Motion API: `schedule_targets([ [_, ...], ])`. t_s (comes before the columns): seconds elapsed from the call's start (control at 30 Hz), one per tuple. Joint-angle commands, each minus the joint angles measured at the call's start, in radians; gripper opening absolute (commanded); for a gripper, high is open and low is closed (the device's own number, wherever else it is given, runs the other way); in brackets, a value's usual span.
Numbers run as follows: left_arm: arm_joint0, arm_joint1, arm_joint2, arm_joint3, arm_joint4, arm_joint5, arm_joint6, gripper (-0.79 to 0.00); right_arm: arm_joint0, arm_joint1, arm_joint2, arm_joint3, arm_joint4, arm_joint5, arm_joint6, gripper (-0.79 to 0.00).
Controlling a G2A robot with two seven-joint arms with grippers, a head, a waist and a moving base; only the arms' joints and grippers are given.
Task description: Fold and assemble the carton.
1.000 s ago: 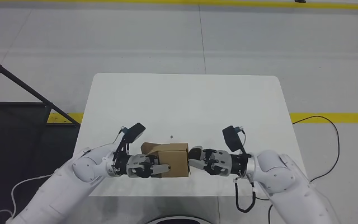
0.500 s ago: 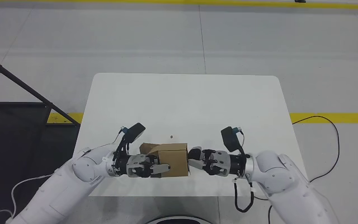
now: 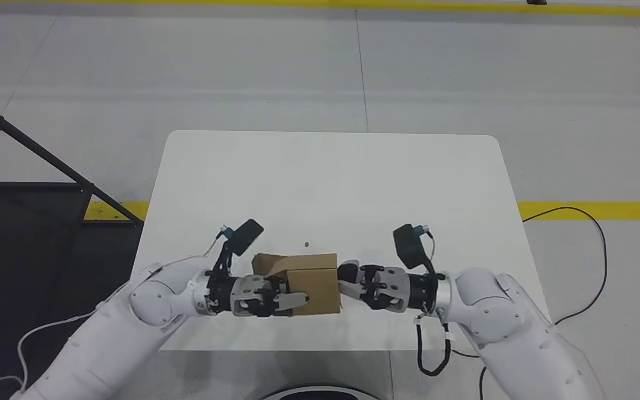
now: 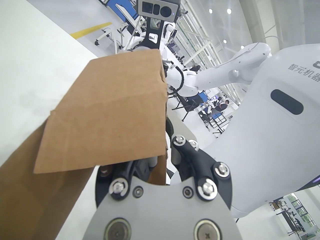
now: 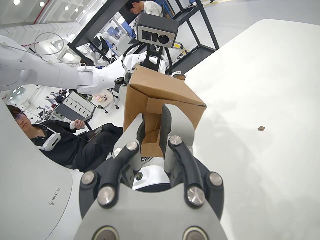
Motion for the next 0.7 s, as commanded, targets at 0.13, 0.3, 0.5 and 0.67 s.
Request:
schedule_targets([
  [0.13, 0.000, 0.000, -0.008, -0.010, 0.028, 0.010, -0.021, -0.785, -0.002, 0.000, -0.001, 0.004, 0.000, -0.003, 0.001, -0.570],
  [0.3, 0.002, -0.003, -0.007, -0.013, 0.040, 0.007, -0.021, -0.785, 0.000, 0.000, -0.002, 0.005, 0.002, -0.006, 0.005, -0.579],
  [0.5, 0.001, -0.007, -0.008, -0.017, 0.044, 0.006, -0.022, -0.785, 0.003, 0.000, -0.009, 0.004, 0.012, -0.012, 0.020, -0.585],
  [0.67, -0.002, -0.009, -0.005, -0.018, 0.044, 0.010, -0.030, -0.785, 0.006, 0.000, -0.015, 0.006, 0.019, -0.016, 0.025, -0.597],
])
